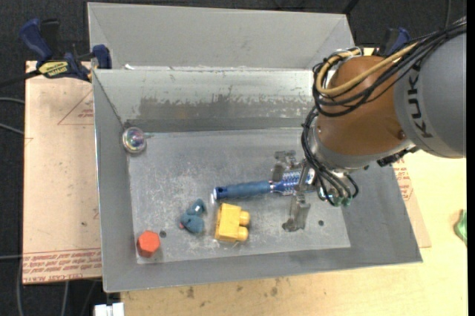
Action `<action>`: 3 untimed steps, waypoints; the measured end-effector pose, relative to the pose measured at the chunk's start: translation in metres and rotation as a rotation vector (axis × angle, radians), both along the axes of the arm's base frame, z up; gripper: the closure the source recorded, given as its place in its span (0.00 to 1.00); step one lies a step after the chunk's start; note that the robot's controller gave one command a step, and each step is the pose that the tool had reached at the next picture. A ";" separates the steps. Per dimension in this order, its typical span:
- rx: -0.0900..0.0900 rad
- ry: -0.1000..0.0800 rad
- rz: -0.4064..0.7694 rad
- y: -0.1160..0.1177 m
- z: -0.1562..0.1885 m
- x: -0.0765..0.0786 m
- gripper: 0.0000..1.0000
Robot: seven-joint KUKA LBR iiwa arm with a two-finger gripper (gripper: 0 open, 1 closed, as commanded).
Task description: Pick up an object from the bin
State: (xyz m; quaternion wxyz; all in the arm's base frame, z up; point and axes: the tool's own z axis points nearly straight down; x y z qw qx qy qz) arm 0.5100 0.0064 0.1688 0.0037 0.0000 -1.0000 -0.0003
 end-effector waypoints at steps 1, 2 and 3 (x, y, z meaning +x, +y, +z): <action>0.000 -0.005 0.038 -0.002 -0.102 0.049 0.00; 0.000 -0.009 0.038 -0.002 -0.098 0.051 1.00; -0.001 -0.015 0.080 -0.020 0.030 0.023 1.00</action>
Offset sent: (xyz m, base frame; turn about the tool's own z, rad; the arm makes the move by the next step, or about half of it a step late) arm 0.0498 -0.0020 -0.0988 -0.0398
